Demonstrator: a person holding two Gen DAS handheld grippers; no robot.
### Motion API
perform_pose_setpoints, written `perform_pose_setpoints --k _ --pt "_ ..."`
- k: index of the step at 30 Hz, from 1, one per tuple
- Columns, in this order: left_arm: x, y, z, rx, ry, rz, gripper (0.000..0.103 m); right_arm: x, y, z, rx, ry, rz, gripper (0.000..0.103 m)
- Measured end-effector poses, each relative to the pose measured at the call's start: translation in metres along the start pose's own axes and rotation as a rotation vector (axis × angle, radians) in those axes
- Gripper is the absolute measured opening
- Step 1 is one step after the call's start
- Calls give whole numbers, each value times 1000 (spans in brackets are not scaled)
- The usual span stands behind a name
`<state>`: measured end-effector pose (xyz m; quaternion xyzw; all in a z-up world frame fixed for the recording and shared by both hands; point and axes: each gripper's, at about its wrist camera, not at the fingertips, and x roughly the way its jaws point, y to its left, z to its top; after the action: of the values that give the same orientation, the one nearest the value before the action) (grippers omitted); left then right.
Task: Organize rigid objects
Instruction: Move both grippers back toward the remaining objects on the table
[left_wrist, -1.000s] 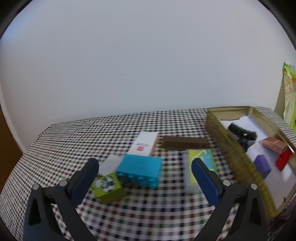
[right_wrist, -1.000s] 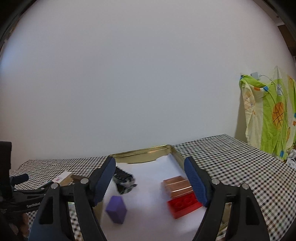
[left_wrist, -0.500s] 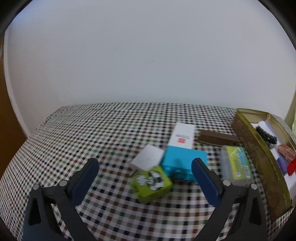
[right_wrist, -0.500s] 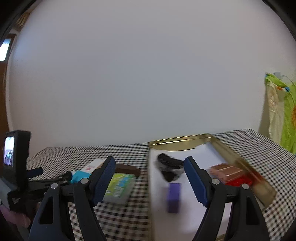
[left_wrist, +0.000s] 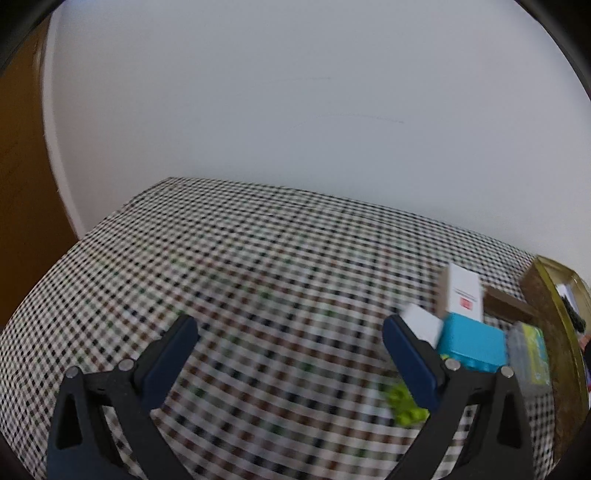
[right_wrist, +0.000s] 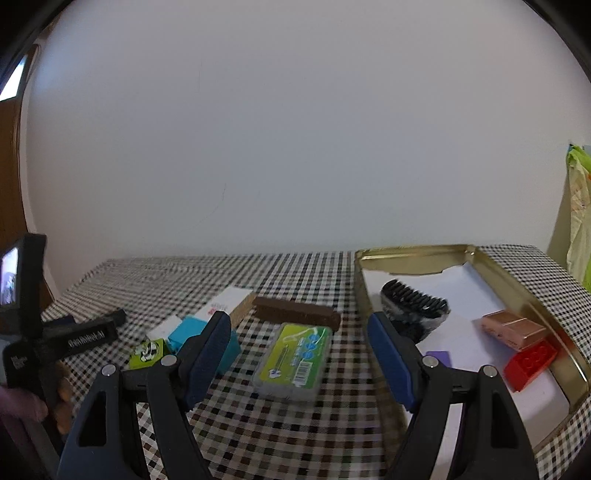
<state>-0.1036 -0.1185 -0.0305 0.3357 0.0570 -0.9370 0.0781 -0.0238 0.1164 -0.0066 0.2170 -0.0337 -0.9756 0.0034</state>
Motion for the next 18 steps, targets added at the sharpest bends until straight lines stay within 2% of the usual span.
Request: perform_pose_setpoints --k 4,7,13,15,18 --pt "1 9 1 -30 21 -9 101 13 2 0 3 61 2 79" --pt "-3 4 -3 -30 34 -58 101 21 2 -1 3 97 2 79" --pt "-15 -28 -11 75 34 -158 101 37 -7 -5 55 187 -24 79" --pt "-18 -37 -13 125 26 -164 101 44 -8 -7 76 223 -14 79" --pt "-19 -41 -15 147 25 -164 101 48 2 -8 47 244 -21 79"
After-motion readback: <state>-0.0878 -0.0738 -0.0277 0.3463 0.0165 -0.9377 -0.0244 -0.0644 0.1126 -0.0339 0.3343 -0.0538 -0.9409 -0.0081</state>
